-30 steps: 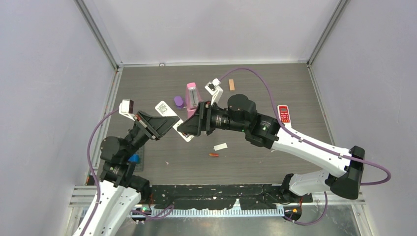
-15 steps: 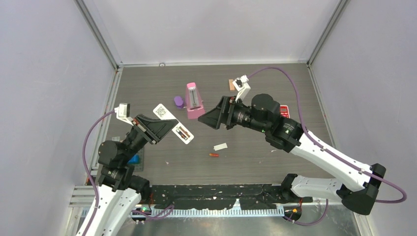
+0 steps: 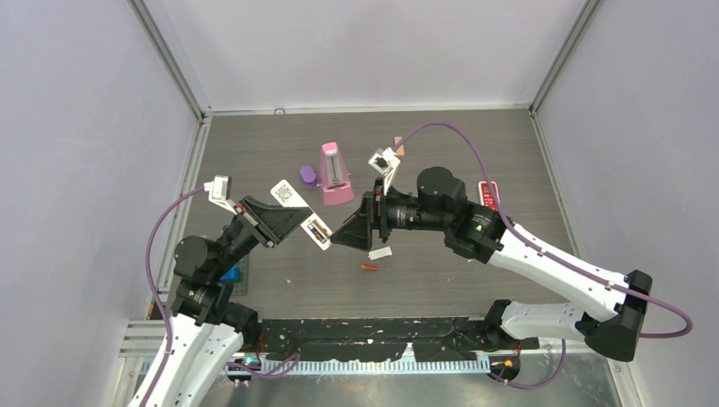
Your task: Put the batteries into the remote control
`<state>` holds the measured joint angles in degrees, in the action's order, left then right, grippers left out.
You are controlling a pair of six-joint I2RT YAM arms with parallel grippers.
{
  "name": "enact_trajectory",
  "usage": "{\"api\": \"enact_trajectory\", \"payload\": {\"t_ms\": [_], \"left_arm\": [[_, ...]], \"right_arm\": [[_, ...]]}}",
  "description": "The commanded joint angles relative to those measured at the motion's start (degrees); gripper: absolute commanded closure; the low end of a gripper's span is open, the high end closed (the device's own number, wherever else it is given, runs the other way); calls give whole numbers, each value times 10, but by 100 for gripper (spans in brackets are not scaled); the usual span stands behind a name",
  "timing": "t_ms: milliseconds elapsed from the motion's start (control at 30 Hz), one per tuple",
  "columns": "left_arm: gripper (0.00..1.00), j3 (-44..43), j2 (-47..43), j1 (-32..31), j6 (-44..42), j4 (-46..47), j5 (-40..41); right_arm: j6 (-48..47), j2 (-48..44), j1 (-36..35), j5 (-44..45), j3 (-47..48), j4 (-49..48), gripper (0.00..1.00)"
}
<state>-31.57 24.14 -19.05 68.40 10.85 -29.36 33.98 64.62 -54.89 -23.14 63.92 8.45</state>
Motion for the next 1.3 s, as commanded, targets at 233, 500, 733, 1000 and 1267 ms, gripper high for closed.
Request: {"api": "enact_trajectory", "payload": {"t_ms": [233, 500, 733, 1000, 1267], "left_arm": [[100, -17, 17, 1, -10, 33, -41], [100, -20, 23, 1, -10, 36, -46], [100, -22, 28, 1, -9, 42, -51], [100, -21, 28, 1, -8, 44, -51], [100, -21, 25, 1, -13, 38, -47]], "right_arm": [[-43, 44, -26, -22, 52, -33, 38], [-62, 54, -34, -7, 69, -15, 54], [-74, 67, -45, 0, 81, 9, 59], [-79, 78, -50, 13, 91, 32, 76], [-77, 84, -51, 23, 106, 51, 74]]}}
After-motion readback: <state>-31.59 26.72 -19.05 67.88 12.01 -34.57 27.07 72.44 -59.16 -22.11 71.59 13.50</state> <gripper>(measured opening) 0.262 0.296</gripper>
